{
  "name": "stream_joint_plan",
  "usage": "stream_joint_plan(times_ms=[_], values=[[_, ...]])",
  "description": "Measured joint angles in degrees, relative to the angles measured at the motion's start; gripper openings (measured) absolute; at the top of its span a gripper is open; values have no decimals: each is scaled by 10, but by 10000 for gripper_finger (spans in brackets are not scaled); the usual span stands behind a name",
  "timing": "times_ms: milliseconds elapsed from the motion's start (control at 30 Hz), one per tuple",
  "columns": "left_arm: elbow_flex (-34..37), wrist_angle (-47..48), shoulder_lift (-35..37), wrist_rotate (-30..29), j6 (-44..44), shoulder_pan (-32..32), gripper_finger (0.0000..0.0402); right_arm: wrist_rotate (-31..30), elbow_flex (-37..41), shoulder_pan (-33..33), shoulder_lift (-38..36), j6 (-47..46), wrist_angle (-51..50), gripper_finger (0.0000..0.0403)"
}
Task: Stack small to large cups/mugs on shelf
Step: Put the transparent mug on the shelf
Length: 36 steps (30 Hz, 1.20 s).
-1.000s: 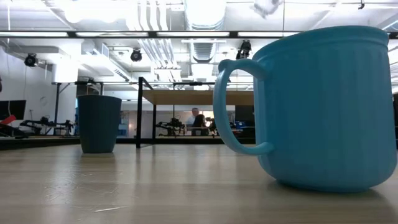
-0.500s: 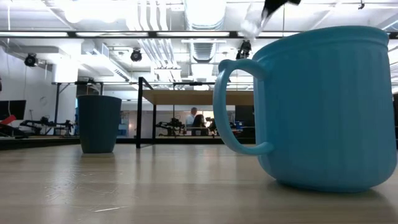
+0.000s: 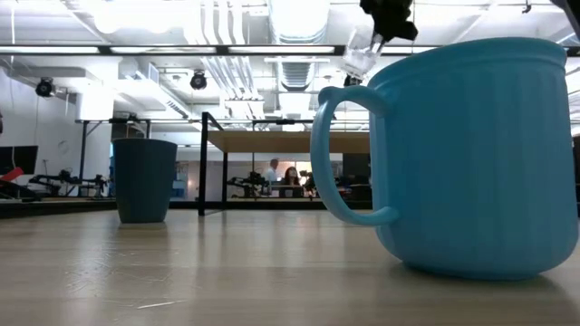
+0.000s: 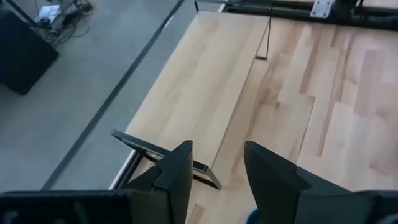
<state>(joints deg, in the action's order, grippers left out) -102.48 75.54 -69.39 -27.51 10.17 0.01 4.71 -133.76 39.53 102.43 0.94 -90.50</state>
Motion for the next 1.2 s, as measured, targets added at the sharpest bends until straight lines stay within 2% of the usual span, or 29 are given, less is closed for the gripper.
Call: stream_joint_plan(times_ms=[367,767,1033,1200], values=[[0,1,-11,-1,0,0,132,-3,57,0,1,38,5,8],[0,0,-13,-3,0,0,132,-13,159,0,1,80,4,8],[1,-1,-28,-4,0,0,132,-68,171,2,1,99,9,8],[1,-1,-43,-4,0,0,132,-69,174,2,1,109,14,8]])
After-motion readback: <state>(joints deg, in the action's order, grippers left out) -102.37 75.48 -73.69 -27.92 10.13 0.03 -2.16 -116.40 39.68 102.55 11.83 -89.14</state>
